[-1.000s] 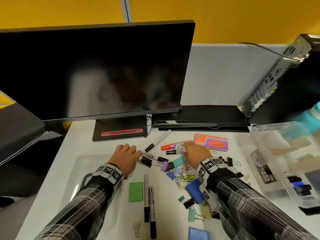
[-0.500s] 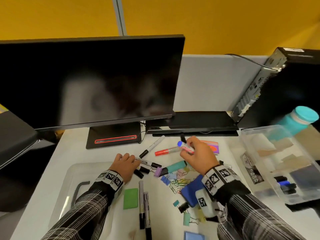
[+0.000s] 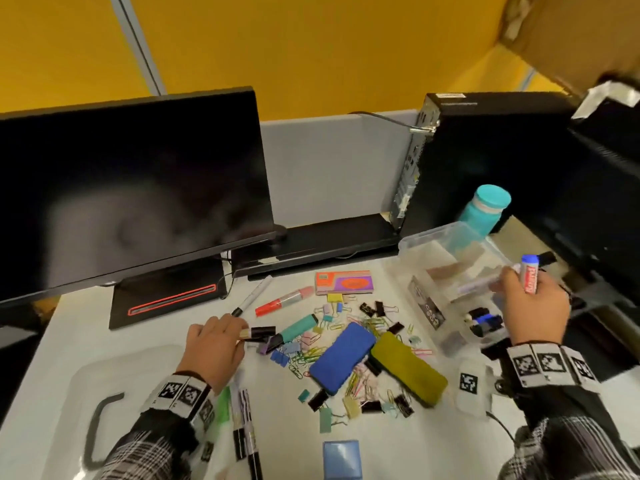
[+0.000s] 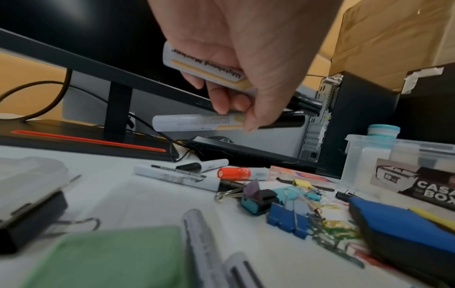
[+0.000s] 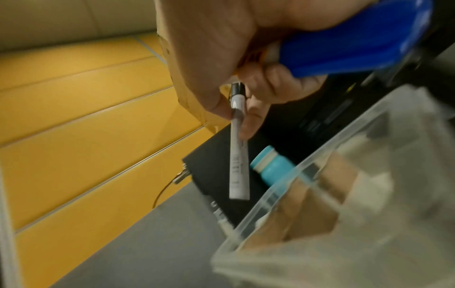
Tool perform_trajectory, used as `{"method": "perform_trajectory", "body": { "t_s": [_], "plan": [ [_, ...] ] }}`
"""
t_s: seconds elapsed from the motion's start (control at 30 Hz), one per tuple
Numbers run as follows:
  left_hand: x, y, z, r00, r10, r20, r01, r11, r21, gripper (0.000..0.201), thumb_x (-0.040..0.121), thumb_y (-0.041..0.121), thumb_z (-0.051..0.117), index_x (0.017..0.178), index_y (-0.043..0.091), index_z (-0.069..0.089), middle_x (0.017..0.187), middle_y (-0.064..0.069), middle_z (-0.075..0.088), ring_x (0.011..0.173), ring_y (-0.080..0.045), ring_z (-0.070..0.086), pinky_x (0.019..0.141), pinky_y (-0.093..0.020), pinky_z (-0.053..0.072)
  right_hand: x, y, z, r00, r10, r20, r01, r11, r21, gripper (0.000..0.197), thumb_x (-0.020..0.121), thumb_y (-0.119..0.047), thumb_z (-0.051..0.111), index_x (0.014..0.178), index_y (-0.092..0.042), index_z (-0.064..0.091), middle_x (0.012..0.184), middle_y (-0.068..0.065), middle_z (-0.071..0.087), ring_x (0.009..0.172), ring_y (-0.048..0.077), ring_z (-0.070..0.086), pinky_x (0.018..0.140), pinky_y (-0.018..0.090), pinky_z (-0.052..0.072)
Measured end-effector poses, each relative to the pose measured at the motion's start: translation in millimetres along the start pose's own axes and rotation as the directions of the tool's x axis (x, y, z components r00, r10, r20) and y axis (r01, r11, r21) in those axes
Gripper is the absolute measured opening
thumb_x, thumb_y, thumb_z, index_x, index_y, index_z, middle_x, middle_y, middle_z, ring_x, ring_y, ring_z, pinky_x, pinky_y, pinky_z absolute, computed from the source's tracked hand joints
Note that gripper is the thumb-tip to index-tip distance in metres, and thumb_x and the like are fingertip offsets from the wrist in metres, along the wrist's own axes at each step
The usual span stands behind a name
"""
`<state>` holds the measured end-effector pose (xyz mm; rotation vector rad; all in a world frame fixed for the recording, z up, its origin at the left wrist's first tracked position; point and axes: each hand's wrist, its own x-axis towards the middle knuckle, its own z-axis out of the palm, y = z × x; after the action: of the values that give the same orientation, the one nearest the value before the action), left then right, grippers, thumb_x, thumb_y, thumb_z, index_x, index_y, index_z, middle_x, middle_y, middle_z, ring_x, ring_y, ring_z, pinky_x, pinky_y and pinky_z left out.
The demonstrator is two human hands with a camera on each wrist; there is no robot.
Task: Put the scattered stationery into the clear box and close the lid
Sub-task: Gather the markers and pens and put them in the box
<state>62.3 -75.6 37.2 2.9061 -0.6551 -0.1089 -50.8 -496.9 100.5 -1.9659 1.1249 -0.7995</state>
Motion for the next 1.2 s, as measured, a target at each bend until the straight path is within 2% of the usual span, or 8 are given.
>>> {"method": "perform_trajectory", "body": {
  "t_s": [0.1,0.23,0.4,0.53,0.67,0.83,1.0,1.2],
  "plan": [
    [-4,15,-1,0.999,-0.014,-0.033,0.012,0.998,-0.063,0.022,0.087,0.028,0.057,0.109,0.031,0.056,0.105,0.010,0.057,0.097,-0.013,0.055,0.084,-0.028,0.028,14,13,-15,0.984,0.170,0.056,-0.162,0.978,-0.133,0.029,0.082,-0.034,0.058,0.066,-0.009,0.058,0.065,0.013,0.053,0.068,0.031,0.052,0.067,0.035,0.038],
    [-7,31,-1,0.999,-0.008,-0.036,0.006,0.999,-0.054,0.025,0.080,0.027,0.068,0.104,0.028,0.062,0.098,0.009,0.056,0.090,-0.014,0.059,0.084,-0.033,0.039,26,23,-15,0.929,0.309,0.202,-0.233,0.915,-0.329,0.034,0.081,-0.035,0.062,0.089,-0.003,0.067,0.080,0.017,0.059,0.073,0.030,0.054,0.070,0.034,0.040],
    [-8,40,-2,0.997,0.009,-0.073,-0.012,0.999,-0.043,0.028,0.071,0.019,0.077,0.096,0.025,0.064,0.091,0.006,0.058,0.077,-0.017,0.061,0.074,-0.036,0.045,35,13,-15,0.858,0.397,0.325,-0.219,0.856,-0.468,0.026,0.082,-0.028,0.063,0.069,-0.007,0.058,0.063,0.009,0.059,0.061,0.023,0.055,0.068,0.035,0.043],
    [-15,41,-2,0.997,-0.019,-0.079,0.015,0.999,-0.052,0.032,0.070,0.017,0.077,0.098,0.025,0.063,0.095,0.005,0.059,0.079,-0.016,0.061,0.073,-0.034,0.045,38,6,-24,0.853,0.316,0.416,-0.118,0.893,-0.435,0.038,0.084,-0.041,0.058,0.093,-0.004,0.057,0.088,0.012,0.064,0.079,0.028,0.060,0.073,0.035,0.045],
    [-24,40,0,0.995,-0.091,-0.027,0.089,0.994,-0.058,0.035,0.076,0.015,0.071,0.108,0.026,0.061,0.103,0.004,0.064,0.091,-0.019,0.061,0.078,-0.035,0.043,32,1,-34,0.819,0.023,0.573,0.113,0.973,-0.201,0.016,0.095,-0.031,0.040,0.107,-0.020,0.043,0.090,0.009,0.057,0.080,0.026,0.056,0.072,0.040,0.045],
    [-30,43,2,0.988,-0.152,0.000,0.152,0.987,-0.058,0.038,0.080,0.012,0.067,0.117,0.021,0.060,0.105,0.000,0.067,0.092,-0.023,0.058,0.075,-0.037,0.044,29,14,-33,0.659,-0.399,0.638,0.591,0.799,-0.112,0.019,0.090,-0.011,0.044,0.100,-0.024,0.053,0.093,-0.003,0.054,0.087,0.018,0.050,0.080,0.038,0.043],
    [-32,56,-3,0.986,-0.162,0.049,0.169,0.970,-0.177,0.039,0.089,0.012,0.056,0.127,0.019,0.053,0.113,-0.003,0.062,0.099,-0.023,0.053,0.081,-0.034,0.044,36,43,-16,0.514,-0.248,0.821,0.676,0.706,-0.210,0.032,0.081,-0.008,0.046,0.094,-0.036,0.057,0.101,-0.006,0.061,0.101,0.023,0.055,0.093,0.041,0.041],
    [-30,73,-9,0.986,-0.138,0.088,0.158,0.944,-0.288,0.033,0.094,0.023,0.047,0.127,0.027,0.045,0.116,0.007,0.051,0.076,-0.013,0.061,0.063,-0.029,0.053,41,52,1,0.474,0.019,0.880,0.730,0.552,-0.404,0.036,0.088,-0.016,0.045,0.108,-0.040,0.061,0.119,-0.012,0.053,0.121,0.017,0.044,0.112,0.046,0.016]
  ]
}}
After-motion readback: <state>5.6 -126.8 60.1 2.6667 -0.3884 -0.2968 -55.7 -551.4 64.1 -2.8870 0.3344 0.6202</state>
